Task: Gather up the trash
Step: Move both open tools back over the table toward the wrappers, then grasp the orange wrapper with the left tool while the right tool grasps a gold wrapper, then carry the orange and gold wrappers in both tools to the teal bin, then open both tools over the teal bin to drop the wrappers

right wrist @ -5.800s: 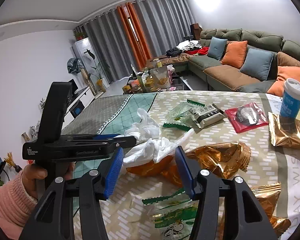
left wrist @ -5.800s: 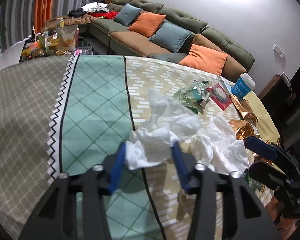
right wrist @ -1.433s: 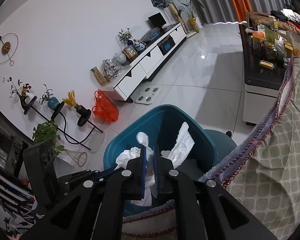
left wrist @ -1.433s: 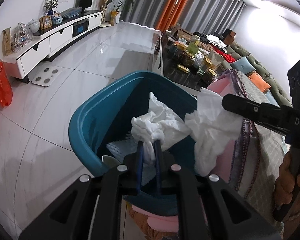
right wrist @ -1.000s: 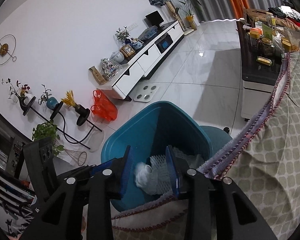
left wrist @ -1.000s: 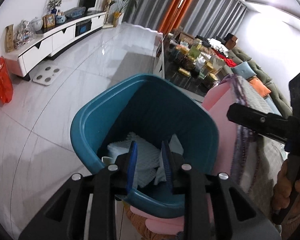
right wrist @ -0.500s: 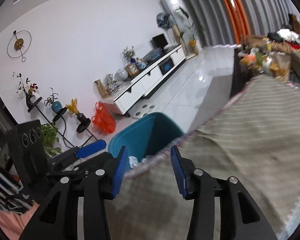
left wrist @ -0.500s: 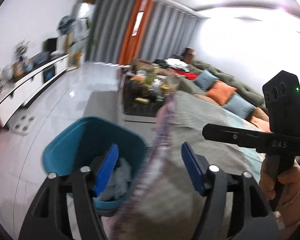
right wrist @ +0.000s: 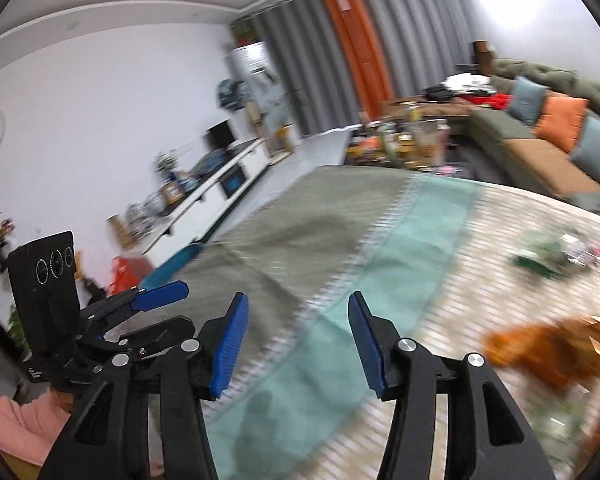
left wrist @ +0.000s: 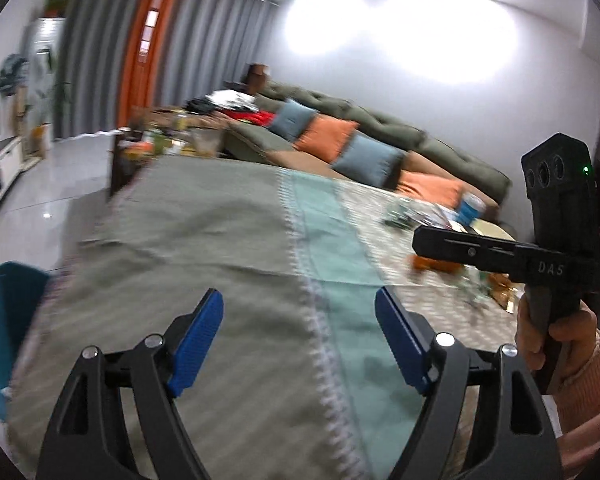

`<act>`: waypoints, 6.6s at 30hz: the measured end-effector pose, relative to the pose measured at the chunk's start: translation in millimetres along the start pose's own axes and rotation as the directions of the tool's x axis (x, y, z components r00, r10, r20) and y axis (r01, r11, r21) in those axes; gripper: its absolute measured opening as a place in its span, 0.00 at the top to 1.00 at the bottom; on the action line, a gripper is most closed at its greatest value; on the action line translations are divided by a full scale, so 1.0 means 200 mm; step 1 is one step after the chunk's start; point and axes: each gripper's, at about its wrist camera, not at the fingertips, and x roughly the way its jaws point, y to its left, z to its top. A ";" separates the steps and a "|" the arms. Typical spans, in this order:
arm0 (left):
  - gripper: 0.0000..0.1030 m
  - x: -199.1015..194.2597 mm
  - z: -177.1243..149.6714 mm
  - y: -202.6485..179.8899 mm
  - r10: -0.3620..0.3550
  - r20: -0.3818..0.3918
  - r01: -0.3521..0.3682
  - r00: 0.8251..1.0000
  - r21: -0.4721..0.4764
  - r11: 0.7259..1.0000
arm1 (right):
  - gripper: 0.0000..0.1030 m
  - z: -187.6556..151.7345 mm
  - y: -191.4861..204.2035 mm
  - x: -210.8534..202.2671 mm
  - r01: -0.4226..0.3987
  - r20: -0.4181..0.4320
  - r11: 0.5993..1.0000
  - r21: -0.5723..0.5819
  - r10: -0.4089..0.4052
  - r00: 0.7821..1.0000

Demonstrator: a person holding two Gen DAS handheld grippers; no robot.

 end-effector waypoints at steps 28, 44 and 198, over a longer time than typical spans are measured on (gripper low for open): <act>0.51 0.84 0.14 -0.57 -0.146 -0.338 0.168 0.930 0.037 0.985 | 0.49 -0.10 -0.89 -0.30 0.317 -0.017 0.898 0.307 -0.328 0.945; 0.81 0.98 0.19 -0.61 -0.168 -0.376 0.175 0.911 -0.015 0.984 | 0.83 -0.14 -0.99 -0.29 0.256 -0.001 0.885 0.389 -0.278 0.961; 0.87 -0.47 -0.29 1.33 0.423 -0.223 -0.475 0.878 -0.513 0.715 | 0.84 0.14 1.13 1.30 -0.297 -0.386 0.932 -0.208 0.200 0.901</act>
